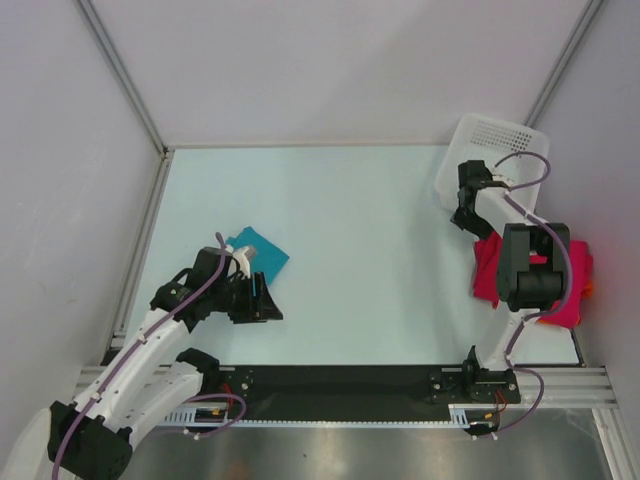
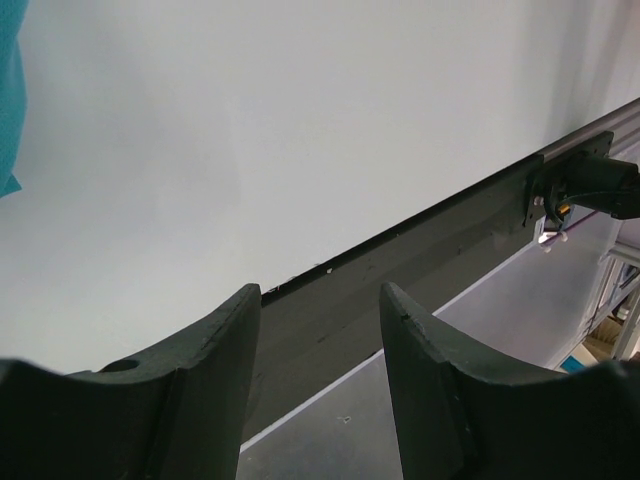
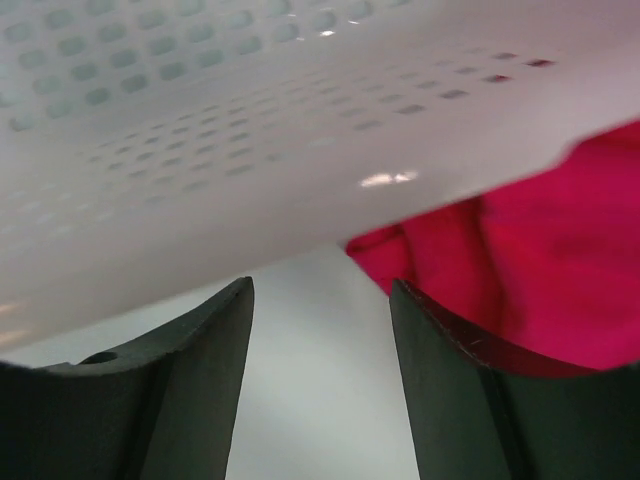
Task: Fold and stack the t-shirts
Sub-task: Move the tshirt to the center of the board
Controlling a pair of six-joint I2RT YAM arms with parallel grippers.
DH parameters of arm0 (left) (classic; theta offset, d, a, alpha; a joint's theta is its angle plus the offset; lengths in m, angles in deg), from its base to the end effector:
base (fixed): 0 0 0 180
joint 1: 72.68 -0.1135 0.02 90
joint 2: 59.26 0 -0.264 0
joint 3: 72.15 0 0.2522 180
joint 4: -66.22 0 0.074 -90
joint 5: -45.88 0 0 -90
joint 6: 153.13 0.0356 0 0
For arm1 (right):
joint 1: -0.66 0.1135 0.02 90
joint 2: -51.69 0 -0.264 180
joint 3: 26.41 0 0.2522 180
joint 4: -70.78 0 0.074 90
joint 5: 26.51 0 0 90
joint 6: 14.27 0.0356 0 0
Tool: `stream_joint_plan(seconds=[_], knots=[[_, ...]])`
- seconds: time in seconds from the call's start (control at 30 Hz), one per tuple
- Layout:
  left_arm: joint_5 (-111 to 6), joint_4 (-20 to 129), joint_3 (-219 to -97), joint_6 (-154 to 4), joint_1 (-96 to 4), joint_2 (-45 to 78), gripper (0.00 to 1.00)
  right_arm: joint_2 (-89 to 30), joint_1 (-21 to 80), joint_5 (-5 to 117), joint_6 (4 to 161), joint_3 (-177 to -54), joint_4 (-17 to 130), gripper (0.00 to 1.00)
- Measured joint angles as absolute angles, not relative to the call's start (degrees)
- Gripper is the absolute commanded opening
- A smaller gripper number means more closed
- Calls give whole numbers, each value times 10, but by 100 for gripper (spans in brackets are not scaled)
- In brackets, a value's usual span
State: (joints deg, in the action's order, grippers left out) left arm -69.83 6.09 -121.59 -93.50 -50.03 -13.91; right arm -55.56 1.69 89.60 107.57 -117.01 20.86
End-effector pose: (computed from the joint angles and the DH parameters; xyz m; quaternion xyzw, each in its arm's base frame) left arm 0.1281 -0.0702 0.2313 0.0021 0.9347 -0.3175 0.1598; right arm 0.3823 -0.0088 0.1961 0.2976 0.9074 -0.1562 0.2523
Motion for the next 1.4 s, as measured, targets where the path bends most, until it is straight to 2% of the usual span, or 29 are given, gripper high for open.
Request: stream_joint_plan(seconds=[0.17,0.37,0.47,0.57,0.97,1.17,1.4], knots=[[-700,66,-1216,-935,-500,-138,56,-498,23,914,1089,-1133,206,63],[-704,69,-1216,-931,-500,-138,56,-434,173,919,1126,-1123,200,63],[-707,69,-1216,-931,-500,-144,56,-448,242,905,1133,-1153,192,63],[-713,69,-1216,-931,-500,-156,56,-529,265,893,1128,-1254,180,63],[-721,57,-1230,-930,-500,-165,56,-867,219,837,1019,-1689,179,62],[-729,56,-1240,-921,-500,-150,56,-918,157,827,1007,-1694,174,61],[-734,62,-1240,-911,-500,-108,56,-902,124,843,1017,-1628,190,61]])
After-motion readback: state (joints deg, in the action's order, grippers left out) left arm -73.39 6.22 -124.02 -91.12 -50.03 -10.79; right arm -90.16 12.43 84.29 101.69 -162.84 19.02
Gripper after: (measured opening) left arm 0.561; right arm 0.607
